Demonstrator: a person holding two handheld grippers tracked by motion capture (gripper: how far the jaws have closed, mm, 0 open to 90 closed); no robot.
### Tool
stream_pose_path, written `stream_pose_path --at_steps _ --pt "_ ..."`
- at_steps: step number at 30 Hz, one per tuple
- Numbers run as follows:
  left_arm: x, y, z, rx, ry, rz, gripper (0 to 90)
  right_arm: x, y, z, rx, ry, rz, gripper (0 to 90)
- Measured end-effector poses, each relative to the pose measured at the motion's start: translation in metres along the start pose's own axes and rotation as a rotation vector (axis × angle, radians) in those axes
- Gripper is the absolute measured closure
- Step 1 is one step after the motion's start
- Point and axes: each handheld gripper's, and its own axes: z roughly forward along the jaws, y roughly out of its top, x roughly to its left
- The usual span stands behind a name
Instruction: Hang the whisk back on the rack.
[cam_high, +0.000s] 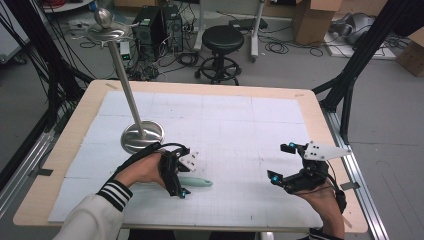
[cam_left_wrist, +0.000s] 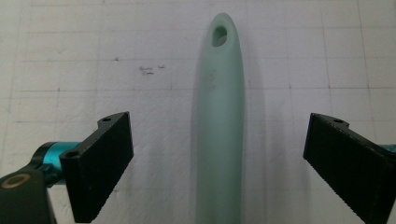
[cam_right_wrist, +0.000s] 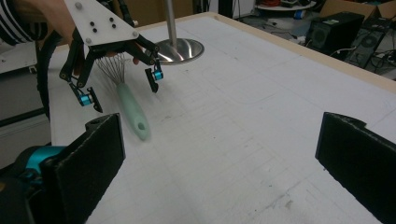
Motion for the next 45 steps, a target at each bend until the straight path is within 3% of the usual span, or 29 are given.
stream_pose_path --at_steps 10,22,45 --pt "-0.0013 -0.0001 0.0039 0.031 -0.033 -0.011 23.0 -0.0001 0.0001 0.0001 -0.001 -0.001 -0.001 0.4" --pt "-0.0034 0.0003 0.0044 0.057 -0.073 0.011 39.3 0.0002 -0.0002 0.0019 -0.001 0.002 0.0 0.4" --pt "-0.0045 0.0037 0.0038 0.1 -0.02 0.006 66.4 0.0001 -0.0002 0.003 0.002 0.003 -0.004 0.4"
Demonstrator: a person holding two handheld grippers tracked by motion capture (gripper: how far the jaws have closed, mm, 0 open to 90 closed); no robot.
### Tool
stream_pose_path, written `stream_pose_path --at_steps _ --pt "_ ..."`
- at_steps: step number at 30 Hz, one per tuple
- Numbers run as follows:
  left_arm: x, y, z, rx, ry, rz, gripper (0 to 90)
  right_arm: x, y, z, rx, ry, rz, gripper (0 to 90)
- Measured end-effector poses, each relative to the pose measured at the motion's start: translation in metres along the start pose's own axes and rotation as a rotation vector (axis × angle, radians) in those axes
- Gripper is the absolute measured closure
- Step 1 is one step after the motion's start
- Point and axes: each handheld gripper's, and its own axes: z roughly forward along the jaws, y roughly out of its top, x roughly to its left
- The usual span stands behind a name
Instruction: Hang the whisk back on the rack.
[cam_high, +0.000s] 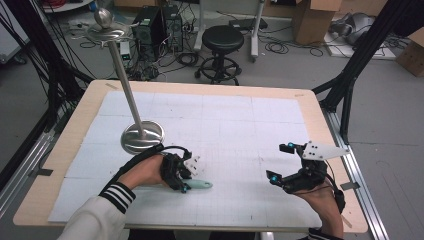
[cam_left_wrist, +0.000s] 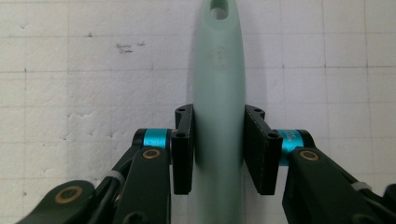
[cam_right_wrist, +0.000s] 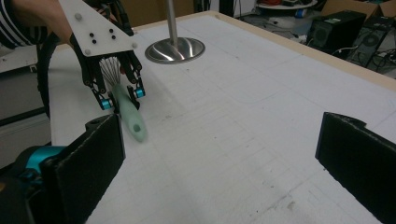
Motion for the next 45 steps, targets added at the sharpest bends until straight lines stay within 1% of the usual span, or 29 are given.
stream_pose_path --at_steps 9,15,16,22,24,25,27,30,32,33,34,35,36,37,38,39,40,41,42,44,45 --pt "-0.001 0.002 0.001 0.016 0.006 -0.014 66.9 0.0 0.0 0.0 -0.001 0.002 -0.001 0.4" --pt "-0.003 0.004 0.001 0.029 0.02 -0.015 67.5 0.0 0.0 0.0 -0.001 0.002 0.002 0.4" --pt "-0.003 0.004 0.0 0.031 0.025 -0.01 67.6 0.0 0.0 0.0 -0.002 0.001 0.002 0.4" --pt "-0.005 0.007 -0.001 0.052 0.032 -0.019 67.7 0.0 0.0 0.0 -0.001 0.002 0.002 0.4" --pt "-0.006 0.006 -0.004 0.038 0.025 -0.027 67.8 -0.001 0.0 0.0 -0.002 0.002 0.003 0.4" --pt "-0.006 0.006 -0.007 0.032 0.032 -0.026 67.7 -0.001 0.0 0.0 -0.001 0.002 0.004 0.4" --pt "-0.006 0.005 -0.014 0.003 0.035 -0.035 67.8 -0.001 0.0 0.0 -0.002 0.001 0.001 0.4" --pt "-0.008 0.004 -0.027 -0.035 0.069 -0.048 67.8 -0.001 -0.001 0.0 -0.003 0.0 0.001 0.4" --pt "-0.009 0.002 -0.037 -0.063 0.073 -0.051 67.8 0.0 0.0 0.0 -0.004 0.0 0.003 0.4" --pt "-0.01 0.001 -0.041 -0.078 0.082 -0.058 67.8 -0.001 0.0 -0.001 -0.004 -0.001 0.003 0.4" --pt "-0.01 0.0 -0.046 -0.091 0.077 -0.065 67.8 0.0 0.0 0.0 -0.002 0.002 0.003 0.4" --pt "-0.011 -0.001 -0.05 -0.105 0.082 -0.062 67.8 0.0 0.0 0.0 -0.002 0.002 0.003 0.4" --pt "-0.011 -0.002 -0.054 -0.121 0.09 -0.07 67.8 0.0 0.0 0.0 -0.001 -0.002 0.0 0.4" --pt "-0.012 -0.003 -0.058 -0.127 0.091 -0.069 67.8 0.0 0.0 0.0 -0.001 -0.002 0.0 0.4" --pt "-0.012 -0.003 -0.062 -0.14 0.112 -0.071 67.8 0.0 0.0 0.0 -0.001 0.0 0.0 0.4" --pt "-0.012 -0.004 -0.066 -0.148 0.12 -0.082 67.8 0.0 0.0 0.0 0.001 -0.001 0.002 0.4" --pt "-0.013 -0.005 -0.069 -0.155 0.117 -0.085 67.8 0.0 0.0 0.0 0.003 0.0 0.005 0.4" --pt "-0.013 -0.006 -0.073 -0.167 0.138 -0.084 67.8 0.0 0.0 0.0 0.002 -0.001 0.003 0.4" --pt "-0.014 -0.008 -0.077 -0.17 0.132 -0.09 67.8 0.0 0.0 0.0 0.002 -0.003 0.003 0.4" --pt "-0.015 -0.01 -0.083 -0.19 0.143 -0.089 67.8 0.0 0.0 0.0 0.003 -0.003 0.002 0.4" --pt "-0.015 -0.012 -0.087 -0.202 0.136 -0.093 67.8 0.0 0.0 0.0 0.003 -0.003 0.004 0.4"
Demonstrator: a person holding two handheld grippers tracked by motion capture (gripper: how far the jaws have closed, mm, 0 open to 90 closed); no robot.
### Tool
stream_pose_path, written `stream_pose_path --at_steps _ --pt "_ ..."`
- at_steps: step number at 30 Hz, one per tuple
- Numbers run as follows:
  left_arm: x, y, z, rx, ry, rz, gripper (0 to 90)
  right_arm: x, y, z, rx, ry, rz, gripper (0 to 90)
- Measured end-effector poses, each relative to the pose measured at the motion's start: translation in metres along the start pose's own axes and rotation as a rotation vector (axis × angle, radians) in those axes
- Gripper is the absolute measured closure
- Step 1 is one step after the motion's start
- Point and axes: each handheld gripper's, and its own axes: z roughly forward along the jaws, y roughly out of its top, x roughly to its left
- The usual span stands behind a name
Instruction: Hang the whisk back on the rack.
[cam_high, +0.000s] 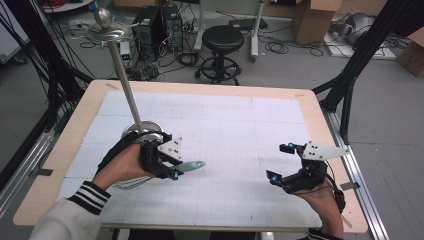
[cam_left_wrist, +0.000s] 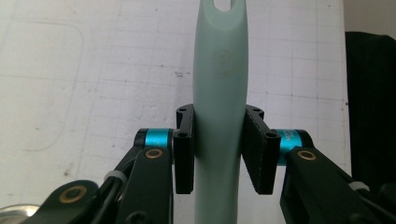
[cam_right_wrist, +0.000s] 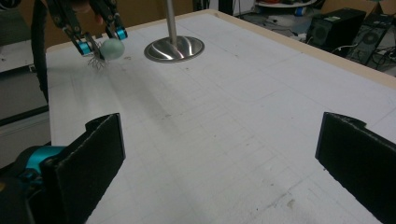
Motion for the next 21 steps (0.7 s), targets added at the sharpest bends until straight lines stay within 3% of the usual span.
stream_pose_path --at_steps 13,21 --pt "0.005 -0.014 -0.051 -0.135 0.049 -0.059 67.9 0.0 0.0 0.0 0.003 -0.001 0.004 0.4" --pt "0.007 -0.022 -0.083 -0.182 0.1 -0.076 67.9 -0.001 -0.001 0.0 0.003 -0.001 0.005 0.4"
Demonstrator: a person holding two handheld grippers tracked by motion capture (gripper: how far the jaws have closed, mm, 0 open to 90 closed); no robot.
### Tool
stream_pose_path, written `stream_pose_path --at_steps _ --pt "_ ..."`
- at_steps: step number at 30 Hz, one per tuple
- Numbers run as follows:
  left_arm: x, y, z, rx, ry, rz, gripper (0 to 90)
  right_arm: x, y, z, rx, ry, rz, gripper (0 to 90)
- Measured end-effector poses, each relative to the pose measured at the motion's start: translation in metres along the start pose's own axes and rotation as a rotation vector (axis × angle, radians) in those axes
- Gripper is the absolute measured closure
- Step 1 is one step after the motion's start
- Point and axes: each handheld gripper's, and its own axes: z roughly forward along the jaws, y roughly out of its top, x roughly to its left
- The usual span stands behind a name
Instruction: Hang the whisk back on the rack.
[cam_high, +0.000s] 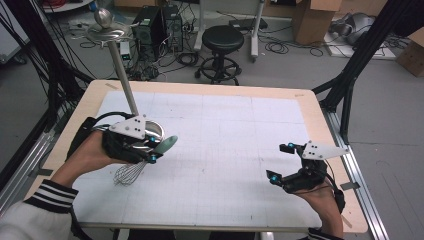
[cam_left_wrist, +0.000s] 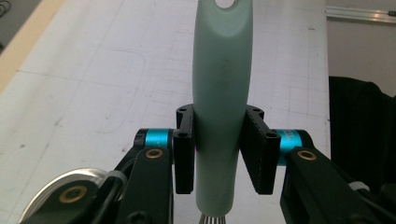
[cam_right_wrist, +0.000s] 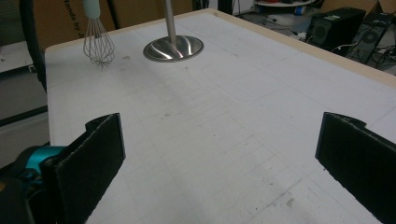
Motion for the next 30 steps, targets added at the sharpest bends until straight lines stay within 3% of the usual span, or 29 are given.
stream_pose_path --at_steps 12,30 --pt "0.008 -0.006 -0.039 -0.092 0.07 -0.043 67.8 0.0 0.0 0.0 -0.001 -0.001 0.005 0.4" --pt "0.022 -0.015 -0.093 -0.171 0.16 -0.103 67.8 -0.002 -0.002 0.0 0.003 -0.006 0.008 0.4"
